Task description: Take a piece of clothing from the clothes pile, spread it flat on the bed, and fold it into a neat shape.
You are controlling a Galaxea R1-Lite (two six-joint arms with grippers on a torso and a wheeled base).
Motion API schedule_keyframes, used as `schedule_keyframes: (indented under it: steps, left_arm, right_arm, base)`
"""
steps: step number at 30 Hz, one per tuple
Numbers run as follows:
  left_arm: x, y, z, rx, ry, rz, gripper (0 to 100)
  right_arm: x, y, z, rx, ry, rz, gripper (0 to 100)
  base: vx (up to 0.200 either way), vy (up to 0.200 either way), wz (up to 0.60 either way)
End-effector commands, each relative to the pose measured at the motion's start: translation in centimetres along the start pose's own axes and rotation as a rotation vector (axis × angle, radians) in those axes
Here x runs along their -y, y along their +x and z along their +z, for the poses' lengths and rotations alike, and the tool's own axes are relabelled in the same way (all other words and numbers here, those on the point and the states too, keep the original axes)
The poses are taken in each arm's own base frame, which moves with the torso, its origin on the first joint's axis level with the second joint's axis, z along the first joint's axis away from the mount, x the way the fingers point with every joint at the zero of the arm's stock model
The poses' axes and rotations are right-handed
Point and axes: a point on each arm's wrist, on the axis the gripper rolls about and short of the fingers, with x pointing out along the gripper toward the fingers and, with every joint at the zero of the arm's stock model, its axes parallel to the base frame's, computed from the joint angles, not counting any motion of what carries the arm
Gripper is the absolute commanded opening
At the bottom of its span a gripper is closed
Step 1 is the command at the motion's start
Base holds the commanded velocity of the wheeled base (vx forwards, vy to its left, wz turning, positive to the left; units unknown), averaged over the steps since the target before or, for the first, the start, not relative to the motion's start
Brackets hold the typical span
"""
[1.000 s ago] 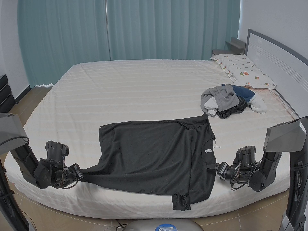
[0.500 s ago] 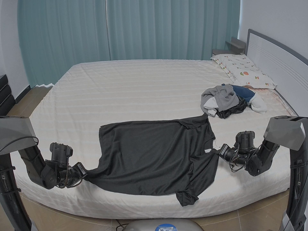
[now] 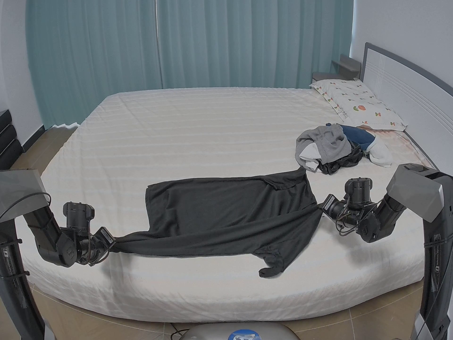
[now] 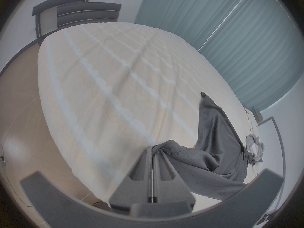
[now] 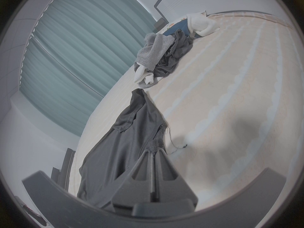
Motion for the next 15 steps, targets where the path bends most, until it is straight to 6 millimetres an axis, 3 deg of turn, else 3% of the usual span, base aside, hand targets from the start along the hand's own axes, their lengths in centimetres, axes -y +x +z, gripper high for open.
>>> schedule_keyframes:
  steps: [1, 11, 12, 15]
  left_arm:
    - [-0.9, 1.0, 1.3, 0.028, -0.036, 0.026, 0]
    - [-1.9, 2.2, 1.4, 0.013, -0.056, 0.055, 0]
    - [-1.9, 2.2, 1.4, 0.011, -0.055, 0.054, 0]
    - [-2.0, 2.2, 1.1, -0.002, -0.059, 0.051, 0]
  right_arm:
    - [0.4, 1.4, -0.3, 0.007, -0.004, -0.017, 0]
    - [0.5, 2.2, -0.2, 0.022, -0.004, -0.004, 0]
    - [0.5, 2.1, -0.2, 0.022, -0.004, -0.004, 100]
    - [0.2, 0.9, 0.4, 0.031, 0.015, 0.024, 100]
  base:
    - [0.0, 0.0, 0.0]
    - [0.0, 0.0, 0.0]
    - [0.0, 0.0, 0.0]
    - [0.0, 0.0, 0.0]
